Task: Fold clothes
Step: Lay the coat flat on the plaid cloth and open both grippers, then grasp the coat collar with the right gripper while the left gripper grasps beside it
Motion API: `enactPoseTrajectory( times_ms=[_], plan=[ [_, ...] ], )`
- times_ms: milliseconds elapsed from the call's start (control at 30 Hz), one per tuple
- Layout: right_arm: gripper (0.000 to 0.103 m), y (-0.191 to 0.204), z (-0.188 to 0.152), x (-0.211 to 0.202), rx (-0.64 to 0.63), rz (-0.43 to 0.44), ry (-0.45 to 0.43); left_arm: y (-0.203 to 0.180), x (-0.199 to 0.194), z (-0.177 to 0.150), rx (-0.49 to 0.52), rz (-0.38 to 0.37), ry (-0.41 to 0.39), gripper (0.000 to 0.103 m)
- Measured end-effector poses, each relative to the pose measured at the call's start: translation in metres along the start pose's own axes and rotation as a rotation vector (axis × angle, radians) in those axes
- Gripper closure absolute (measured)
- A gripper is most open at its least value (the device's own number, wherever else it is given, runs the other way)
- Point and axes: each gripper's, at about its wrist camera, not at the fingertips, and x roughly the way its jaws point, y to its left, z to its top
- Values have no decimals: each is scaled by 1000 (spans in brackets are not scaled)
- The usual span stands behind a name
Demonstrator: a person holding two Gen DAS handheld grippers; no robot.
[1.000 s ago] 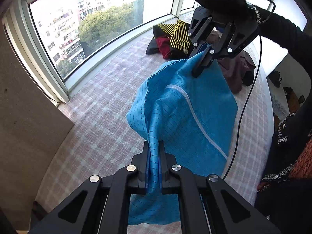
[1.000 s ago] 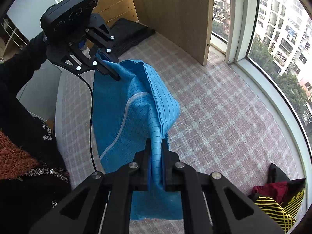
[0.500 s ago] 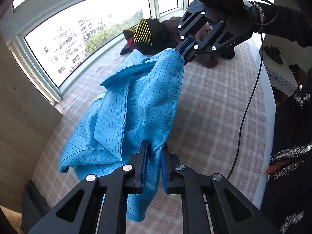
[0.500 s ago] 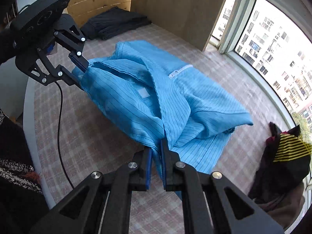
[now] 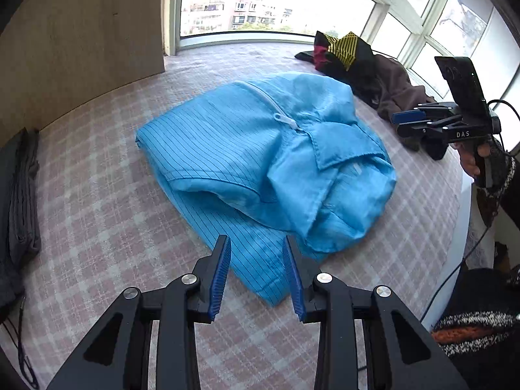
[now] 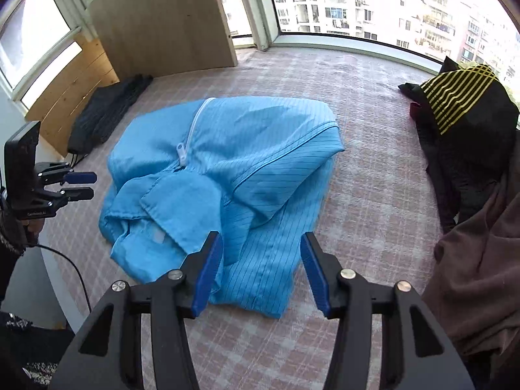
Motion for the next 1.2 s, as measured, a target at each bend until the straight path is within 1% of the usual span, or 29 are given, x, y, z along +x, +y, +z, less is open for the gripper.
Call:
enactPoseTrajectory(
  times_ms=[67, 133, 167, 200, 233, 267, 300, 333, 367, 400, 467, 500, 533, 567, 633, 667, 700, 767, 800, 900, 967, 1067, 1133, 1200],
  plan=[
    [54, -5, 8, 8, 40, 20, 9, 6, 5, 15, -24, -11, -39, 72],
    [54, 1, 12, 17, 37, 62, 0, 10, 5, 32, -45, -40, -90, 70],
    [54, 8, 12, 20, -1, 57, 13, 10, 12, 36, -41, -44, -91, 67],
    [54, 15, 11, 27, -56, 23, 46, 10, 19, 40, -36, -46, -89, 60],
    [54, 19, 7, 37, -101, -17, 94, 11, 32, 41, -22, -17, -57, 61],
    [54, 22, 2, 46, -141, -51, 138, 11, 45, 37, -8, 20, -3, 63],
    [54, 21, -2, 48, -155, -53, 162, 10, 59, 32, 5, 57, 52, 66],
    [54, 21, -7, 48, -165, -54, 181, 14, 67, 26, 1, 61, 87, 68],
    [54, 19, -8, 39, -157, -47, 161, 17, 65, 22, -19, 58, 90, 69],
    [54, 17, -9, 25, -144, -23, 124, 18, 54, 18, -40, 48, 56, 69],
    [54, 16, -14, -3, -122, 65, 50, 16, 28, 12, -76, 22, -15, 69],
    [54, 16, -19, -10, -111, 113, 44, 9, 22, 8, -76, 0, -20, 66],
    [54, 16, -23, -15, -101, 156, 39, 2, 18, 3, -75, -23, -21, 64],
    [54, 19, -27, -14, -97, 171, 42, -6, 13, -1, -73, -47, -22, 62],
    [54, 20, -35, -3, -98, 172, 52, -20, 4, -11, -69, -93, -25, 61],
    [54, 20, -38, 4, -95, 173, 60, -28, 8, -15, -55, -101, -3, 61],
    [54, 20, -40, 10, -90, 176, 68, -34, 15, -18, -40, -86, 19, 61],
    [54, 24, -42, 18, -72, 213, 75, -44, 23, -22, -26, -67, 44, 61],
    [54, 29, -42, 18, -89, 195, 66, -49, 27, -24, -20, -58, 55, 61],
    [54, 48, -37, 12, -198, 114, 21, -61, 25, -19, 34, 1, 30, 61],
    [54, 64, -32, 8, -294, 90, 6, -68, 24, -12, 80, 30, 13, 61],
    [54, 86, -24, 11, -442, 65, 20, -74, 30, -1, 158, 21, 26, 61],
    [54, 96, -19, 22, -534, 22, 39, -75, 40, 5, 211, 21, 50, 61],
    [54, 103, -18, 35, -622, -33, 58, -73, 54, 6, 236, 27, 88, 61]
  ],
)
